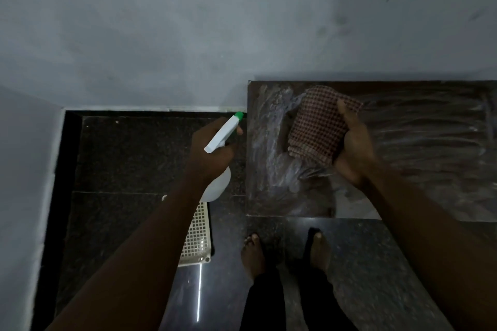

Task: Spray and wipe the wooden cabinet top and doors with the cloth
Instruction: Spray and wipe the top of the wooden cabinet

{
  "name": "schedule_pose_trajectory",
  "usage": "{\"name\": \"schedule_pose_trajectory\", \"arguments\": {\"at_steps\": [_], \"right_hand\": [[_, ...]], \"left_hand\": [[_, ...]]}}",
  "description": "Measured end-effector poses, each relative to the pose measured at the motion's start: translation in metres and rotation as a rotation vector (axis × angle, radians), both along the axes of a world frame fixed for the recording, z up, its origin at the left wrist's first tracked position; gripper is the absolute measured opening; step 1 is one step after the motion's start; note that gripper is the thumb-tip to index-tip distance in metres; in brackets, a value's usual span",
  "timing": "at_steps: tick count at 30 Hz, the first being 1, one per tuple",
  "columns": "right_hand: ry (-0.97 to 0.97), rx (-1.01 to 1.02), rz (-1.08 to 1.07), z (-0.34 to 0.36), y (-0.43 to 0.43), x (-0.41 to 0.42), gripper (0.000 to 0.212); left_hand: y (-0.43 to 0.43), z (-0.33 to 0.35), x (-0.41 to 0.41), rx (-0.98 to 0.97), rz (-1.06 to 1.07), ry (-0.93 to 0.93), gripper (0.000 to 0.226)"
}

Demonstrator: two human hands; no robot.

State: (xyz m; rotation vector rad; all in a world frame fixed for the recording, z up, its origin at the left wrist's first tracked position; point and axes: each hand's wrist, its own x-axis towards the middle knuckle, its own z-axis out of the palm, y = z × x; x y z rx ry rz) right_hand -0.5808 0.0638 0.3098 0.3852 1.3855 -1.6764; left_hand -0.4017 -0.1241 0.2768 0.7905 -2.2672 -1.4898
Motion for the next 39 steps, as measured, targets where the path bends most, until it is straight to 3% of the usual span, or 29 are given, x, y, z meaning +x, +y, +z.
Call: {"name": "schedule_pose_trajectory", "arguments": {"at_steps": [12,18,22,30,35,39], "right_hand": [[-0.014,0.003,0.027,-0.006,-0.007,-0.013,0.049],[-0.044,0.005,0.04,-0.014,-0.005,-0.016,0.048],[-0.056,-0.008,0.054,-0.016,-0.004,-0.018,0.048],[-0.082,-0.01,0.064,-0.02,-0.008,-0.025,0.054],[-0.073,0.002,0.085,-0.017,-0.008,-0.028,0.05],[-0.056,0.013,0.102,-0.015,-0.009,-0.031,0.045]], "left_hand": [[0.001,-0.017,-0.012,0.009,0.017,-0.108,0.02],[-0.008,-0.015,-0.022,0.399,0.063,-0.302,0.016],[-0.012,-0.002,-0.03,0.646,0.06,-0.281,0.017],[-0.018,-0.001,-0.033,0.436,-0.012,-0.261,0.018],[-0.019,0.001,-0.037,0.066,-0.156,-0.134,0.015],[-0.02,0.006,-0.04,-0.102,-0.277,-0.035,0.011]]}}
